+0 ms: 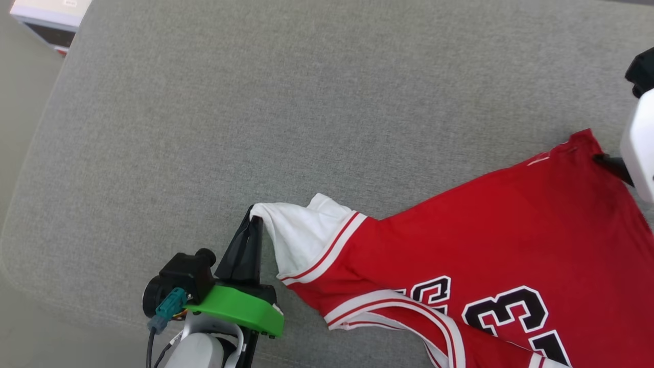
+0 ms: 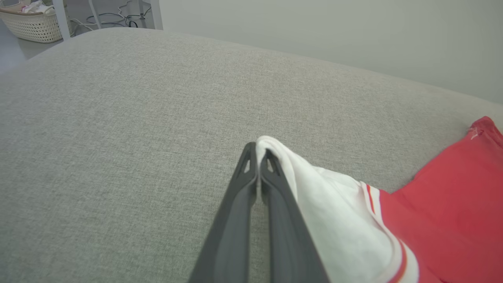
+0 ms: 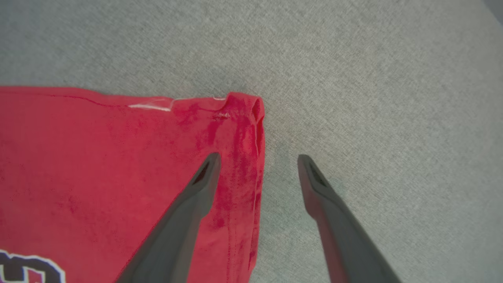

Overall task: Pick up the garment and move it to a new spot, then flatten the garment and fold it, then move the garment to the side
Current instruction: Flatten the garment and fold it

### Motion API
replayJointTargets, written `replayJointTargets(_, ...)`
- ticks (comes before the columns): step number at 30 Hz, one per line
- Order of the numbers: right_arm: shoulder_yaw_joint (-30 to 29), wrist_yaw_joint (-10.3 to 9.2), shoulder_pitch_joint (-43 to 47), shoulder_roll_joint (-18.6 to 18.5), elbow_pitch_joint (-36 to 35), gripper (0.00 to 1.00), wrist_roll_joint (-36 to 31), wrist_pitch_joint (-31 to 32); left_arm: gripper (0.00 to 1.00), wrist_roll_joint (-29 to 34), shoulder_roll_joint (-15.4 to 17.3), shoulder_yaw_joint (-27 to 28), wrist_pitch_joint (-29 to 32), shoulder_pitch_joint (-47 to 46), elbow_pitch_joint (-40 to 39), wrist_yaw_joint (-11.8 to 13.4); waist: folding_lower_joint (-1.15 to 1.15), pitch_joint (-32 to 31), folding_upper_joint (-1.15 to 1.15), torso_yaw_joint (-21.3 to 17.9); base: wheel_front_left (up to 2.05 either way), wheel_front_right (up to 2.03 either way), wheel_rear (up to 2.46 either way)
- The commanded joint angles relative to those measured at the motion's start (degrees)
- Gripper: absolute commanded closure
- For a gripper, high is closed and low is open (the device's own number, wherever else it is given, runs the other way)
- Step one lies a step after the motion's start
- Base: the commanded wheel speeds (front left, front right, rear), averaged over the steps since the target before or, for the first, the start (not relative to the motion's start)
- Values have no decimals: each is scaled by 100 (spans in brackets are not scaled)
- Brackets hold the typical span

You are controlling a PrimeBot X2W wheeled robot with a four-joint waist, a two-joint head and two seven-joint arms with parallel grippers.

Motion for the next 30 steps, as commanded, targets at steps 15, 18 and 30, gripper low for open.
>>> replayJointTargets(15, 1263, -4, -161, 39, 760, 100, 230, -481, 100, 179, -187, 169, -80, -251, 117, -140, -1, 419, 0, 160, 0, 0, 0)
replayJointTargets(18, 1283, -4, -282, 130, 844, 100, 313, -892, 100, 205, -178, 240, -81, -198, 167, -163, -1, 264, 0, 65, 0, 0, 0)
replayJointTargets(30, 1341, -4, -437, 330, 617, 100, 772, -2644, 100, 340, 306, 561, 15, -72, -146, -135, -1, -712, 0, -499, 0, 0, 0)
